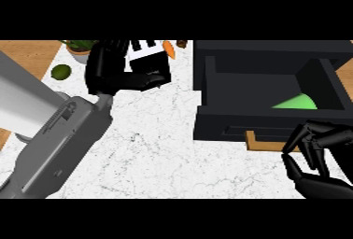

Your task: Pick up the cup, place it into the drawer and close the drawer

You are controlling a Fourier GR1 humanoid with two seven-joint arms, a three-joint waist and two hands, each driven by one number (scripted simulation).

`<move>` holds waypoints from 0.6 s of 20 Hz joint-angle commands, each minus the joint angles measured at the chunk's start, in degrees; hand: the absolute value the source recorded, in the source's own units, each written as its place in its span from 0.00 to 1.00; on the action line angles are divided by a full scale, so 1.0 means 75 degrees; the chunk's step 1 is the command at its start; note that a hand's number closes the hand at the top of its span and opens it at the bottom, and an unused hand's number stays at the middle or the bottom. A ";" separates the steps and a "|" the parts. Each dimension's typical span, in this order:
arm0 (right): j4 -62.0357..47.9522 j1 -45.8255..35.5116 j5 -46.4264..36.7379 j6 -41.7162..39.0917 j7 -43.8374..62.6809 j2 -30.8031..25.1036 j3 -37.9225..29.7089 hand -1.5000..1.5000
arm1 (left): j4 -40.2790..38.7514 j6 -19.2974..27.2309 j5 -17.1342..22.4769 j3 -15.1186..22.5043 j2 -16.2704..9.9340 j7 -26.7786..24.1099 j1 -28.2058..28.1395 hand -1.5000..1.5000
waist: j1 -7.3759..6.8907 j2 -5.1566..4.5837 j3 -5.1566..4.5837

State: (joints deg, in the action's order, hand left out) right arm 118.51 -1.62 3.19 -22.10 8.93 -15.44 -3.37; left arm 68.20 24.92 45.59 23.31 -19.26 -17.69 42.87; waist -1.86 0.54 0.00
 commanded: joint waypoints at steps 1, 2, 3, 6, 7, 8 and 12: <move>-0.0347 -0.0021 -0.0668 -0.0054 -0.0203 -0.0046 0.0214 1.00 | 0.1458 -0.0038 0.0002 -0.0196 -0.0660 0.0114 -0.1441 0.00 | 0.0055 -0.0030 0.0001; -0.0580 -0.0353 -0.1103 0.0170 -0.0199 0.0033 0.0351 1.00 | 0.1414 -0.0482 0.0214 -0.0483 -0.0938 0.0283 -0.1436 0.00 | 0.0061 -0.0048 -0.0001; -0.0526 0.0024 -0.1607 0.0305 -0.0634 0.0220 0.0647 1.00 | 0.1875 -0.0318 0.0024 -0.0217 -0.0858 -0.0083 -0.2192 0.00 | 0.0014 -0.0032 0.0001; -0.0927 -0.0407 -0.2833 0.0205 -0.1115 -0.0282 0.1082 1.00 | 0.1679 -0.0992 0.0296 -0.0544 -0.1077 -0.0064 -0.2299 0.00 | -0.0031 -0.0075 -0.0004; -0.1203 -0.0391 -0.3305 0.0094 -0.1481 -0.0649 0.1147 1.00 | 0.1877 -0.0962 0.0460 -0.0676 -0.1233 0.0264 -0.2051 0.00 | -0.0114 -0.0073 0.0003; -0.0944 -0.0183 -0.3616 0.0272 -0.1615 -0.0580 0.1384 1.00 | 0.1882 -0.1282 0.0412 -0.0784 -0.1427 -0.0118 -0.2682 0.00 | -0.0039 -0.0059 -0.0003; -0.2307 -0.0598 -0.4940 0.0915 -0.2188 -0.0536 0.1946 1.00 | 0.2188 -0.1480 0.0375 -0.1012 -0.1571 -0.0095 -0.2997 0.00 | 0.0056 -0.0083 0.0004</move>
State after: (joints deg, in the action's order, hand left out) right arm 107.84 -4.85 -24.63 -18.95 -2.66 -19.37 7.28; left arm 82.51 16.54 47.91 18.09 -28.58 -18.30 23.55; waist -1.82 0.05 -0.01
